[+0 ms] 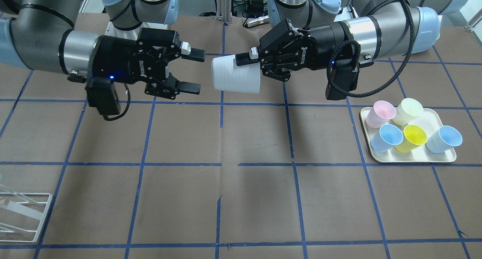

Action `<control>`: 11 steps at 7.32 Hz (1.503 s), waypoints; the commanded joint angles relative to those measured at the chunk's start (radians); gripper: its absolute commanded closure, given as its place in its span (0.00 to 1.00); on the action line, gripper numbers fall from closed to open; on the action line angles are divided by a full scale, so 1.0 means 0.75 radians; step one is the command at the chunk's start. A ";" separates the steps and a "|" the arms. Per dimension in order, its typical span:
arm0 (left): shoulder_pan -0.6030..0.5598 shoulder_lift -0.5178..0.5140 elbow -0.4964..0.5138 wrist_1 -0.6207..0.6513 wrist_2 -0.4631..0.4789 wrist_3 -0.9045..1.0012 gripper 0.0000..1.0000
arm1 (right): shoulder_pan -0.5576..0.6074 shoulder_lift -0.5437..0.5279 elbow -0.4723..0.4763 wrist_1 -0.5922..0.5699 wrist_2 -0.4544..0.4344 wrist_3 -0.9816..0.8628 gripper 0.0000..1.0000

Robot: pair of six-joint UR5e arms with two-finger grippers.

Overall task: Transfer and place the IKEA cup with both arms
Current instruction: 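Open the right gripper while the left gripper carries the cup toward the tray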

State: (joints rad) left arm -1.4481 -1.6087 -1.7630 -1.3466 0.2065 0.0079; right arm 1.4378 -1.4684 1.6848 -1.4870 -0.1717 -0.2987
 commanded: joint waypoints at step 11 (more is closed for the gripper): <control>0.815 -0.039 0.060 -0.088 1.777 1.161 1.00 | 0.224 -0.265 -0.066 0.003 -1.879 0.739 0.00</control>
State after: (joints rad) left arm -0.9273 -1.6175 -1.7172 -1.4238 1.4807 0.7760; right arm 1.5363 -1.6686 1.6410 -1.4868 -1.4799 0.1873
